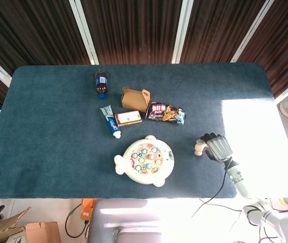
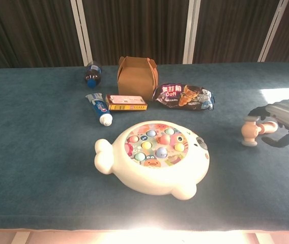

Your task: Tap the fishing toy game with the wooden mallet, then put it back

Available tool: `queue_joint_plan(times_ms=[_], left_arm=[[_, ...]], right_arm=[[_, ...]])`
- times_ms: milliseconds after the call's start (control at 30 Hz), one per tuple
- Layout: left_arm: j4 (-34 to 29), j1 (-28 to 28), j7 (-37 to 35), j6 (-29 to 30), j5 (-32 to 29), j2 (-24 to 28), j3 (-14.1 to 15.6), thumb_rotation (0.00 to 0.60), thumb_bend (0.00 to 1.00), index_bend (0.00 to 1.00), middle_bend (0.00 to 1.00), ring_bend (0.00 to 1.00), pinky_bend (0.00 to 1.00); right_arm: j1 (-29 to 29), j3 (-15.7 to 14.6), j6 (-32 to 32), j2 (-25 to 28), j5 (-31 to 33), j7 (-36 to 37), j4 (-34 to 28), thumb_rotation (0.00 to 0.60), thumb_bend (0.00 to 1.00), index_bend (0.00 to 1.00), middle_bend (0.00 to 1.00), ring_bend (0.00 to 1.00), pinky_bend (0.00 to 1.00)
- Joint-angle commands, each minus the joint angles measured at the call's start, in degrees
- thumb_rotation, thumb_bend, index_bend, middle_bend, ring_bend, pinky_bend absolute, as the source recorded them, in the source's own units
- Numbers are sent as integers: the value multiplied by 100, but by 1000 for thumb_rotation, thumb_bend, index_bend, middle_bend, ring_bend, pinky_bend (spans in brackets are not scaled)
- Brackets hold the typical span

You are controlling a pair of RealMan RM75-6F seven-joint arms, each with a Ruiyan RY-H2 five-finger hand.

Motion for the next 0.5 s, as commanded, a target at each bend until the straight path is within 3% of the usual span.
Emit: queue_joint_plan(times_ms=[33,500], left_arm=[[-4,1,5,9,3,3,-1,600,139,0,0,0,69],[-12,0,9,13,9,8,1,600,139,0,0,0,69]], right_arm=[[-21,-21,19,17,-24,-9,-13,600,339,347,293,258,489],[-238,-151,317,184,-188,44,-110,600,338,363,293,258,489]])
